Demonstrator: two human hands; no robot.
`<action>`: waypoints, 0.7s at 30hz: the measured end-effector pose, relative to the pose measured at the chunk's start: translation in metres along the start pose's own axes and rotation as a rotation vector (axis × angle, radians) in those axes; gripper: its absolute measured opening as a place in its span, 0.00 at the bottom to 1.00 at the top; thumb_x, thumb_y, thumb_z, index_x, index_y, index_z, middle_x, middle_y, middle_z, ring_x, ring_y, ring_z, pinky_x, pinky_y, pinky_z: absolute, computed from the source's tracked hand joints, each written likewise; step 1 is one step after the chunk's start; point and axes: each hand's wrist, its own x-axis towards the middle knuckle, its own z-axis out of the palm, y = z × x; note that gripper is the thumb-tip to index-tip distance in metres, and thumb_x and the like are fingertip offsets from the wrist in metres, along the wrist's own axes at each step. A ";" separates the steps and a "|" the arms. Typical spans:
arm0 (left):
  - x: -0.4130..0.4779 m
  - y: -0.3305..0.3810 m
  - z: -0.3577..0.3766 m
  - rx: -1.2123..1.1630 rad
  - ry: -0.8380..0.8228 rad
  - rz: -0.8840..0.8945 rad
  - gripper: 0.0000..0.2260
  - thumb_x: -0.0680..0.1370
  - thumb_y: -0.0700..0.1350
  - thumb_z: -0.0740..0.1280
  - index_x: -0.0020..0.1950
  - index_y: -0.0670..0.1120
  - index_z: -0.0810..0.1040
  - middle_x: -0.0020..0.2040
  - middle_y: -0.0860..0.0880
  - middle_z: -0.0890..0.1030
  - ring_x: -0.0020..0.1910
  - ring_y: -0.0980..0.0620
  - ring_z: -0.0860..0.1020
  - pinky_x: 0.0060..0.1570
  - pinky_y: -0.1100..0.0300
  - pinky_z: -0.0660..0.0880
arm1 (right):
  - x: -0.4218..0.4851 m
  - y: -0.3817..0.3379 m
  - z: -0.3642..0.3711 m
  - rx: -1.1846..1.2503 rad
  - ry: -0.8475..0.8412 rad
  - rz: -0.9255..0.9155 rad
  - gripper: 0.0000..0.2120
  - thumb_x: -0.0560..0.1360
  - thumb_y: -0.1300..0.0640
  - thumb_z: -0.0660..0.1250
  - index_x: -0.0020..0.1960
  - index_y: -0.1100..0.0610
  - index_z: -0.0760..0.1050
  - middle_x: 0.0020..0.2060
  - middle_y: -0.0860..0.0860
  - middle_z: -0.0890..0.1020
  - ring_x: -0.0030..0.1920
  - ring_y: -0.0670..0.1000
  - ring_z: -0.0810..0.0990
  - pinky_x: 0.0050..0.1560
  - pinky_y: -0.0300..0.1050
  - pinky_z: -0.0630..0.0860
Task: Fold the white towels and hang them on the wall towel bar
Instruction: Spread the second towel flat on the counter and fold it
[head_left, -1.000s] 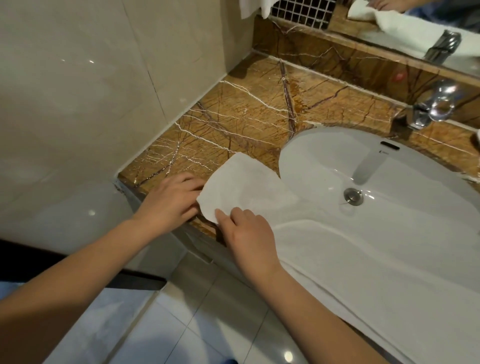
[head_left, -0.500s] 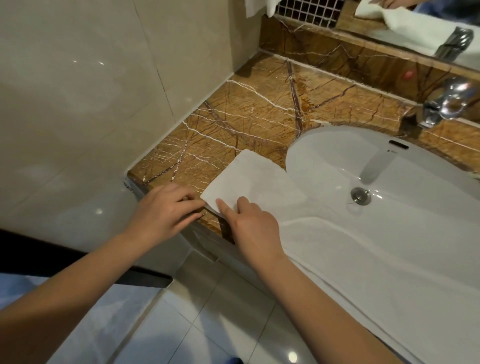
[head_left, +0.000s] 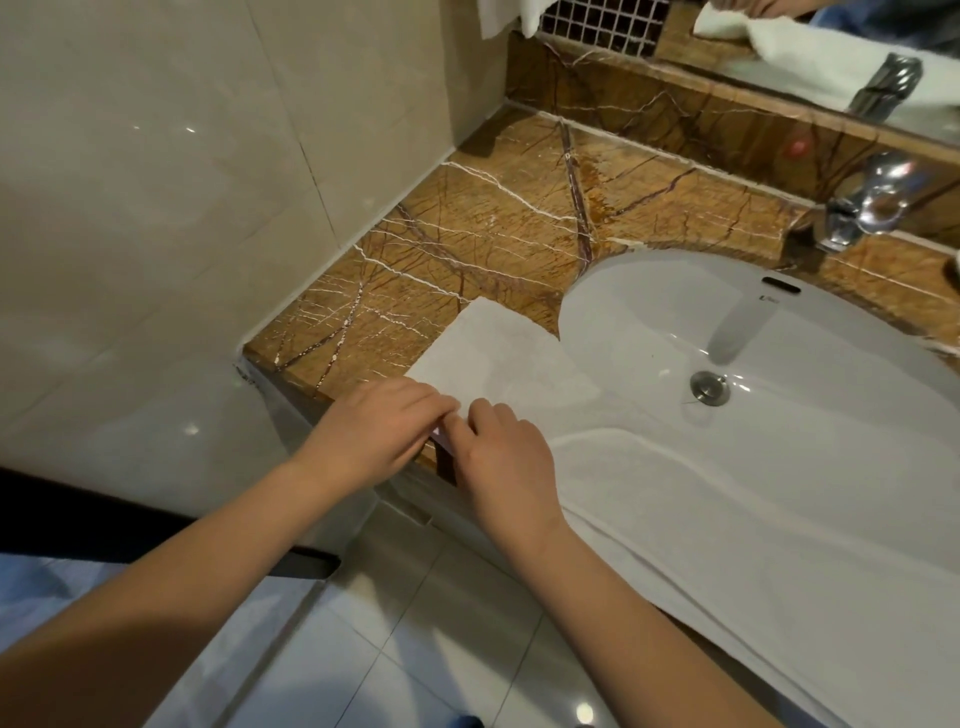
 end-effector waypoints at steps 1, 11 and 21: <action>0.001 -0.001 0.002 0.005 -0.012 -0.003 0.11 0.77 0.45 0.62 0.55 0.46 0.79 0.49 0.50 0.82 0.47 0.47 0.80 0.42 0.54 0.77 | -0.006 0.004 -0.002 0.016 0.012 0.006 0.21 0.59 0.60 0.78 0.51 0.56 0.79 0.34 0.52 0.73 0.33 0.54 0.72 0.32 0.45 0.55; 0.023 0.011 0.002 -0.004 -0.030 -0.082 0.14 0.80 0.50 0.56 0.56 0.48 0.80 0.55 0.49 0.80 0.55 0.47 0.78 0.49 0.51 0.77 | -0.076 0.052 -0.024 0.208 0.148 0.265 0.21 0.55 0.72 0.71 0.46 0.59 0.78 0.39 0.54 0.76 0.36 0.57 0.73 0.33 0.44 0.64; 0.027 0.009 0.020 -0.026 -0.115 -0.116 0.19 0.81 0.47 0.58 0.73 0.47 0.67 0.74 0.47 0.65 0.73 0.48 0.65 0.65 0.48 0.70 | -0.092 0.075 -0.040 0.227 0.174 0.239 0.12 0.63 0.69 0.73 0.46 0.60 0.82 0.35 0.54 0.78 0.30 0.57 0.75 0.27 0.43 0.67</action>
